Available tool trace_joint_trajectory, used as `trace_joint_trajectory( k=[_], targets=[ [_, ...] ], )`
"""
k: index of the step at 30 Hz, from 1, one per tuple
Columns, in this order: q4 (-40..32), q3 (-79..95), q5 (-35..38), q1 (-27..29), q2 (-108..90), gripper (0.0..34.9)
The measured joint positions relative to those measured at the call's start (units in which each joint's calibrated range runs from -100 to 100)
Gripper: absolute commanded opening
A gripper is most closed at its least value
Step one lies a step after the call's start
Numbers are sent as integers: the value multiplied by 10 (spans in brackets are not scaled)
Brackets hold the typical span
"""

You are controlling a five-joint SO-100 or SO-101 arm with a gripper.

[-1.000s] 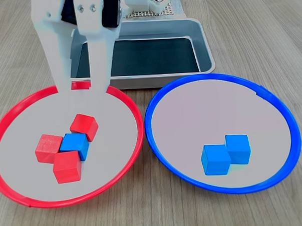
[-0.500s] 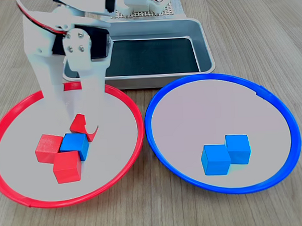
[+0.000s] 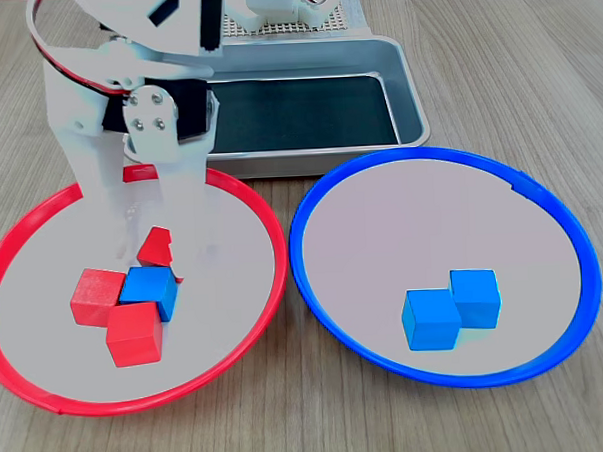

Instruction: Relocate any blue block in the red dish to the blue dish, correcting any misplacements.

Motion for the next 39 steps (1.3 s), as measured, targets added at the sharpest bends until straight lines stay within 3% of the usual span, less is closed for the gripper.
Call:
trace_joint_trajectory(
  k=[22,25,32,39],
  targets=[
    [8,-92,-2,-15,90,152],
    [11,-109,-2,-15,100,124],
    [15,-114,-2,-15,101,4],
    [38,-115,-5,-15,101,4]
  ],
)
